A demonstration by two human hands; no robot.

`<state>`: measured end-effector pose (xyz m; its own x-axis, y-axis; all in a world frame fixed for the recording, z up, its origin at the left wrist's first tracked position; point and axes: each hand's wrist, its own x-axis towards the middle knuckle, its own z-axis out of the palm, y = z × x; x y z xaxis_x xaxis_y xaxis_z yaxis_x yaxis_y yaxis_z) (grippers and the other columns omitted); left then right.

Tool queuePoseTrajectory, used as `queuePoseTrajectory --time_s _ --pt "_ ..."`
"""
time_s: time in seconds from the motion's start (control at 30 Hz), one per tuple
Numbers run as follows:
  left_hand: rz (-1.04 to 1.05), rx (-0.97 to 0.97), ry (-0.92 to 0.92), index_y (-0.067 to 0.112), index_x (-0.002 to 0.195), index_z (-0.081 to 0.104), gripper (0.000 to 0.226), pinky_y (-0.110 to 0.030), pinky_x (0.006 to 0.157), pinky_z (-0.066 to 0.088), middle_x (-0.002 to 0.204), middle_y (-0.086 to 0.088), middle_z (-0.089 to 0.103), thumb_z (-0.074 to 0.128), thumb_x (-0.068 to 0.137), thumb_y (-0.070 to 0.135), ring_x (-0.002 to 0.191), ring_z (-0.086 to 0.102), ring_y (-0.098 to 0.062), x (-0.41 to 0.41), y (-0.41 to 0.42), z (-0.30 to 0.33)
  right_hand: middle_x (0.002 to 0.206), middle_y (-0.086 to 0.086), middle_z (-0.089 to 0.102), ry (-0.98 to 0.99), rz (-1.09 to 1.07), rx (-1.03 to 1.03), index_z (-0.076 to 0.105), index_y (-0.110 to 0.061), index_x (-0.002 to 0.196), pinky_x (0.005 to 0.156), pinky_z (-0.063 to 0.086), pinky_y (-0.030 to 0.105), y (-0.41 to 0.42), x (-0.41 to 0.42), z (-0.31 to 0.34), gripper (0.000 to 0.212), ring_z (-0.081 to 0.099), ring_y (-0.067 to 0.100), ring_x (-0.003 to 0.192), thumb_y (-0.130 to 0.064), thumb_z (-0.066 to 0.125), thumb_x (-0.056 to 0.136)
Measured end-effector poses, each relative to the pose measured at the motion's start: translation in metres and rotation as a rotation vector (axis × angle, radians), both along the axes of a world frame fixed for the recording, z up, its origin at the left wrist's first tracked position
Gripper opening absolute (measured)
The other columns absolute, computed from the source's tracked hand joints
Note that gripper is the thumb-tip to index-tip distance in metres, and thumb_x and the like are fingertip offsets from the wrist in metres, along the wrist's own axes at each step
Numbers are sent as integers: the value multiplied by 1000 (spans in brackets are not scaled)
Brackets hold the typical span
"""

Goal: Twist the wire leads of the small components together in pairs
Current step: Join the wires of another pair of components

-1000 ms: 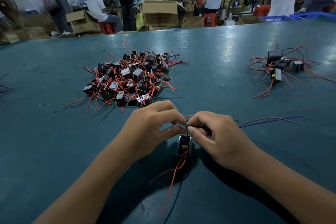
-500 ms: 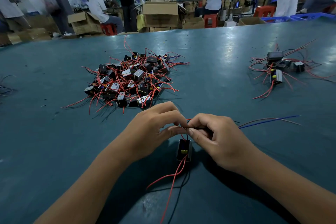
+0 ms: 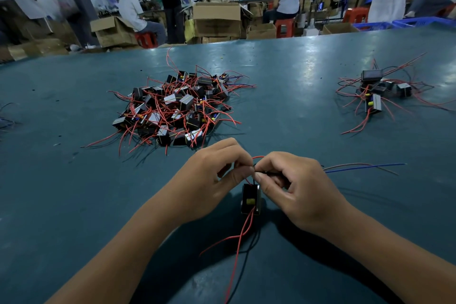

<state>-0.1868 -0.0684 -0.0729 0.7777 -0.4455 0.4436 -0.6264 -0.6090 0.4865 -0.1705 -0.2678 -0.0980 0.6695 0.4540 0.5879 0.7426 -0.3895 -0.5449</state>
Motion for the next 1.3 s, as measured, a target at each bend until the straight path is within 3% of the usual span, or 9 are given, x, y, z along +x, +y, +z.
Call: queuePoseTrajectory --time_s 0.1,0.27,0.6,0.77,0.87,0.97,1.13,1.2,1.3 --pt "6 -67 127 15 90 65 17 -21 65 37 81 9 54 57 98 28 73 50 -12 -2 -2 1 66 -23 41 -45 -7 -13 65 -21 88 59 31 11 0 -1 1 9 42 -5 61 -27 58 91" --pt "40 -210 297 13 84 65 17 -16 57 32 67 13 48 60 99 21 58 39 -3 -3 -3 0 70 -19 43 -88 -33 -44 65 -18 89 57 34 19 3 -2 0 14 39 -2 61 -28 56 92" --pt "126 -258 370 7 81 62 19 -14 49 26 59 11 40 58 99 15 49 31 -3 -5 -8 -2 72 -14 49 -120 -66 -94 66 -14 90 57 36 24 5 0 -3 9 40 3 63 -21 60 90" --pt "194 -312 441 6 78 64 20 -17 47 24 61 -1 42 59 96 13 47 28 -4 -3 -10 -4 70 -9 54 -99 -61 -99 64 -14 87 59 40 30 8 -2 -2 17 46 9 63 -27 54 92" --pt "195 -313 399 11 81 65 18 -17 50 29 61 7 46 63 96 21 49 34 -3 -3 -10 -5 65 -16 47 -43 -107 -38 62 -16 82 57 37 25 9 -2 -2 10 44 5 61 -22 59 90" --pt "221 -196 269 27 86 67 15 -29 58 39 72 13 58 69 88 42 61 46 -6 -3 -6 -7 62 -17 54 51 -175 55 64 -17 80 57 38 16 9 0 -4 10 51 2 61 -17 66 90" --pt "332 107 80 37 92 69 22 -16 60 26 77 19 54 70 80 56 72 48 9 -7 -12 -9 50 -24 52 200 -182 139 67 -18 79 51 33 8 10 1 -6 12 52 0 51 -12 68 90" --pt "370 100 64 37 92 71 23 -16 61 26 77 18 55 68 80 57 74 48 5 -8 -17 -10 52 -22 55 224 -178 150 67 -19 79 51 33 7 10 0 -6 12 52 0 51 -13 68 89" --pt "435 16 54 34 88 74 17 -24 68 39 78 15 62 71 82 50 82 54 -3 -8 -24 -13 59 -15 61 274 -172 185 66 -22 79 52 35 8 9 -1 -5 13 53 1 53 -15 66 90"
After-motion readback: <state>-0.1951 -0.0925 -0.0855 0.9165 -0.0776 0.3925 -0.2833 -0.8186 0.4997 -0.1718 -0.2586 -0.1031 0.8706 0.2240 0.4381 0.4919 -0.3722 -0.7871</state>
